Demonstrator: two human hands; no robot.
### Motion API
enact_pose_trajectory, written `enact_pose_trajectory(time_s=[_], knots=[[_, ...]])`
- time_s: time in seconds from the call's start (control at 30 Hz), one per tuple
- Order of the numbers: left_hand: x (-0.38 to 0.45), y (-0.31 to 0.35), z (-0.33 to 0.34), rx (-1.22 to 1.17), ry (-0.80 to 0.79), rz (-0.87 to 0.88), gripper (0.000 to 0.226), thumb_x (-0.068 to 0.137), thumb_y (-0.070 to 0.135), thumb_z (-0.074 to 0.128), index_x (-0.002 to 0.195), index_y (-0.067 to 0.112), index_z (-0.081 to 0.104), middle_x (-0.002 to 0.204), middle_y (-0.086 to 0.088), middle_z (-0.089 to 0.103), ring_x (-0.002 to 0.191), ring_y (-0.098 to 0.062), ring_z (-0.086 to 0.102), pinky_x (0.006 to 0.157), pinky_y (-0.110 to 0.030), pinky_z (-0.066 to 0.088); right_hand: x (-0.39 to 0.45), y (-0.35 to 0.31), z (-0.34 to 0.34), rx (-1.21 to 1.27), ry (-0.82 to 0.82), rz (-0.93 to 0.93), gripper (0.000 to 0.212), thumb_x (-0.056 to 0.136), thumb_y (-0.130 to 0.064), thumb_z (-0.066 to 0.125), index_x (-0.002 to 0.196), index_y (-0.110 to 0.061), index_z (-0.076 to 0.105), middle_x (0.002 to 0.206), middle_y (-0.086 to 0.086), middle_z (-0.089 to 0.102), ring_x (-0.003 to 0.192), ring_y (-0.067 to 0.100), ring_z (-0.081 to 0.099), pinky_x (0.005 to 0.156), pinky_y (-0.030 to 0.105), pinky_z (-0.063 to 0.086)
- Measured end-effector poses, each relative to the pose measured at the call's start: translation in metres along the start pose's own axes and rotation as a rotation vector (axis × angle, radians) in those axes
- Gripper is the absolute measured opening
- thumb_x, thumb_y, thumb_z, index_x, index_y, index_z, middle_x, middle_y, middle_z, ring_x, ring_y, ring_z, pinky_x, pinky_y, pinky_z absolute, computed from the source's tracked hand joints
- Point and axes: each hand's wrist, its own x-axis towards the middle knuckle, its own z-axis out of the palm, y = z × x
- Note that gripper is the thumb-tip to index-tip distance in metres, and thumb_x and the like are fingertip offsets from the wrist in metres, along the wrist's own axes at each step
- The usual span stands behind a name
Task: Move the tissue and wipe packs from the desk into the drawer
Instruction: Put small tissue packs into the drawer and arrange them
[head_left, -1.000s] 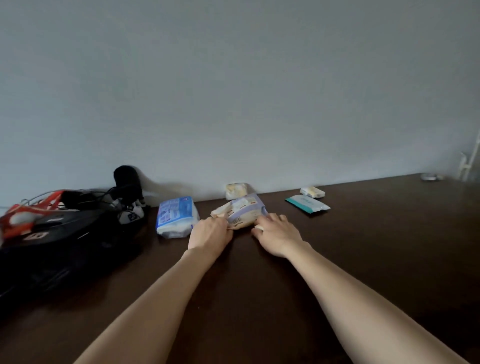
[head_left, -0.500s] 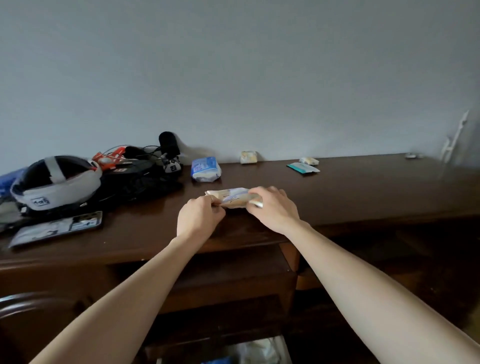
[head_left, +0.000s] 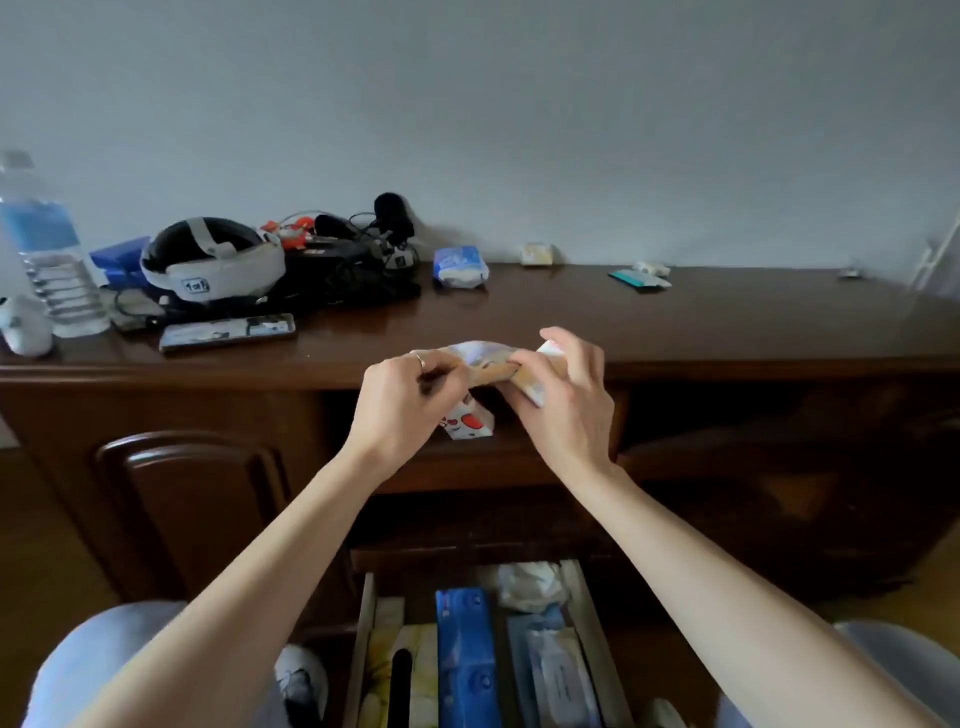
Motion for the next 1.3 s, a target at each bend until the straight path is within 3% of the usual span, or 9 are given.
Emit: enact_pose_trajectory(time_s=[0.17,0.37,0.43,0.57,0.67,0.73,0.87,1.03,1.3], knots=[[-0.051,-0.032,0.009,-0.053,-0.222,-0.093,0.013,0.094,0.024,0.065,0.094,0.019,0.077,0.081,0.010,0.075,0.074,0.000,0.070,0.062,-0.012,0.050,-0.083,0.010,0.008,-0.017,-0.061,-0.078,0.025,0.091,-0.038,0.073,0.112,-0.024,0.071,0.133,0.004,0.054,0.127,0.029,0.046,0.057,0.031,0.052],[-0.112,-0.109,0.079,0.016,-0.467,-0.349,0.016,0.097,0.030,0.062,0.102,0.021,0.075,0.088,0.006,0.075,0.079,-0.008,0.071,0.073,-0.040,0.062,-0.210,0.042,0.035,0.084,-0.539,-0.002,0.030,0.091,-0.052,0.066,0.103,-0.027,0.076,0.131,-0.003,0.053,0.125,0.024,0.047,0.071,0.034,0.058],[-0.129,-0.134,0.101,-0.064,-0.425,-0.474,0.018,0.098,0.030,0.063,0.108,0.024,0.076,0.091,0.008,0.075,0.081,-0.007,0.072,0.074,-0.033,0.061,-0.242,0.059,0.048,0.069,-0.681,0.098,0.031,0.090,-0.056,0.064,0.103,-0.031,0.078,0.126,-0.010,0.054,0.121,0.019,0.046,0.077,0.035,0.057],[-0.162,-0.184,0.130,-0.117,-0.239,-0.810,0.020,0.098,0.023,0.062,0.116,0.023,0.071,0.091,0.005,0.068,0.080,-0.010,0.069,0.063,-0.018,0.048,-0.295,0.103,0.067,0.035,-1.015,0.562,0.031,0.087,-0.061,0.066,0.093,-0.033,0.077,0.120,-0.011,0.060,0.119,0.017,0.048,0.088,0.035,0.044],[-0.197,-0.215,0.154,-0.145,-0.173,-1.091,0.011,0.098,0.024,0.061,0.096,0.024,0.072,0.088,0.007,0.069,0.075,-0.002,0.064,0.053,-0.011,0.045,-0.319,0.122,0.069,-0.061,-1.092,0.750,0.030,0.088,-0.058,0.066,0.090,-0.030,0.077,0.116,-0.001,0.064,0.121,0.028,0.052,0.084,0.041,0.037],[-0.215,-0.229,0.173,-0.184,-0.203,-1.202,0.014,0.097,0.025,0.061,0.097,0.016,0.072,0.088,-0.003,0.071,0.076,-0.011,0.067,0.059,-0.019,0.051,-0.327,0.126,0.073,-0.186,-1.119,0.757,0.036,0.089,-0.055,0.066,0.104,-0.024,0.079,0.121,0.003,0.061,0.122,0.032,0.046,0.080,0.040,0.036],[-0.233,-0.240,0.205,-0.209,-0.449,-1.116,0.021,0.098,0.035,0.062,0.107,0.019,0.072,0.101,0.004,0.071,0.092,-0.010,0.065,0.077,-0.026,0.052,-0.329,0.119,0.087,-0.330,-1.267,0.697,0.041,0.093,-0.054,0.062,0.112,-0.021,0.076,0.134,0.008,0.049,0.127,0.034,0.039,0.077,0.036,0.035],[-0.244,-0.248,0.224,-0.163,-0.553,-1.052,0.015,0.098,0.039,0.060,0.102,0.029,0.070,0.102,0.007,0.070,0.089,-0.006,0.066,0.072,-0.024,0.054,-0.328,0.117,0.088,-0.704,-1.381,0.464,0.039,0.097,-0.036,0.067,0.131,-0.017,0.066,0.149,0.012,0.040,0.132,0.036,0.037,0.087,0.032,0.048],[-0.251,-0.253,0.230,-0.095,-0.565,-1.020,0.015,0.099,0.041,0.058,0.106,0.030,0.066,0.099,0.006,0.069,0.083,-0.008,0.069,0.068,-0.027,0.058,-0.330,0.106,0.098,-0.456,-1.305,0.233,0.037,0.093,-0.031,0.067,0.129,-0.025,0.064,0.143,0.004,0.049,0.129,0.031,0.040,0.085,0.034,0.054]])
